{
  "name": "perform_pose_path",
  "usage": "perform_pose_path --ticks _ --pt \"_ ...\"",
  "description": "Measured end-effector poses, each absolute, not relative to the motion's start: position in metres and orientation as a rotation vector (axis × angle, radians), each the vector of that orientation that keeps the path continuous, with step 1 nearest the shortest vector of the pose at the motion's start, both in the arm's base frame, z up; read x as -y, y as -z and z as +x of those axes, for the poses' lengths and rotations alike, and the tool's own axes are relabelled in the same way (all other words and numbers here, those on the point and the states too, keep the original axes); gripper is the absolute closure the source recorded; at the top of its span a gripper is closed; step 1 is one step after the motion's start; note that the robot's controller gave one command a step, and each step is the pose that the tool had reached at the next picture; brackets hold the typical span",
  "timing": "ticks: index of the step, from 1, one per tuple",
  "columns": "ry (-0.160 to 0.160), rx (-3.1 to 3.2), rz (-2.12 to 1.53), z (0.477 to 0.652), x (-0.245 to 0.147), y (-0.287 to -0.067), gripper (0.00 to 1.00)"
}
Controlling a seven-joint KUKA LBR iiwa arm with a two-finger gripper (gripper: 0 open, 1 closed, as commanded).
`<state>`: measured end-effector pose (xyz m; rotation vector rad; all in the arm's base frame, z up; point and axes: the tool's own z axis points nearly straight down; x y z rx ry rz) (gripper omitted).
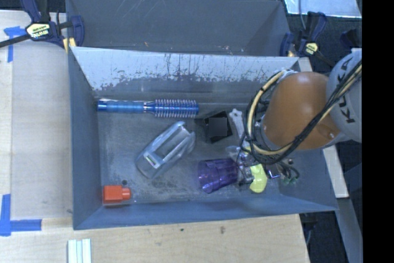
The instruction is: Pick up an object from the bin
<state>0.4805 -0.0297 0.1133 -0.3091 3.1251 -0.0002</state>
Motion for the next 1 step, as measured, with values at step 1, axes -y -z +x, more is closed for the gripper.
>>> perform_pose_path --ticks 1 --pt "0.004 -3.112 -0.304 0.4841 0.0304 -0.1945 1.0"
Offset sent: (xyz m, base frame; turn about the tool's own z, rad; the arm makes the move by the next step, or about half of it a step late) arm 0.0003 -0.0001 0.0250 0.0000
